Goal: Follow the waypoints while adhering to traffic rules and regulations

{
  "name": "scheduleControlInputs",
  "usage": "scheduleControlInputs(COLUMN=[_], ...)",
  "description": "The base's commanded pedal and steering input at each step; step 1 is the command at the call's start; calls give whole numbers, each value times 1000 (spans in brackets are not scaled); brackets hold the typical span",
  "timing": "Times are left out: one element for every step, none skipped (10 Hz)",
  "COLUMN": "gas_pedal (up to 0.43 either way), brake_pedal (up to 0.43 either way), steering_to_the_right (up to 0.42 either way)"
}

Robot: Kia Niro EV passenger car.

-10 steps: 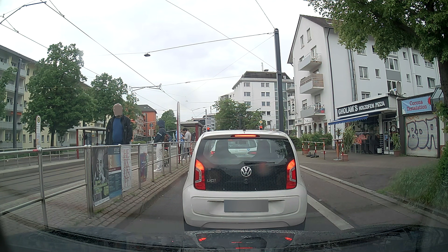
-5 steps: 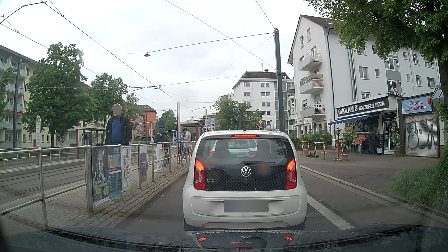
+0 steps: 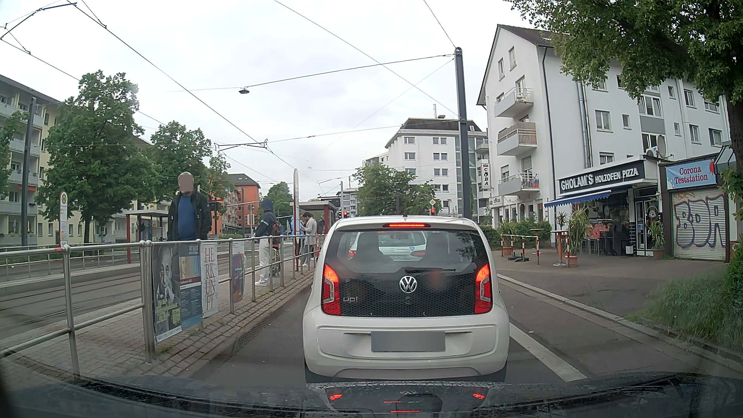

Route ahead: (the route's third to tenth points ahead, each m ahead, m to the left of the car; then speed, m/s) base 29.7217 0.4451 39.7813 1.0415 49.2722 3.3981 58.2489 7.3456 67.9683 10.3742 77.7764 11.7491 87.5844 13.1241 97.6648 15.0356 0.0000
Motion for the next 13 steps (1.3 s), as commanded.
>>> scheduleControlInputs(gas_pedal=[0,0,0,0,0,0,0,0,0,0,0,0,0], brake_pedal=[220,220,220,220,220,220,220,220,220,220,220,220,220], steering_to_the_right=[-17,-17,-16,-17,-16,-17,-17,-17,-17,-17,-17,-17,-17])
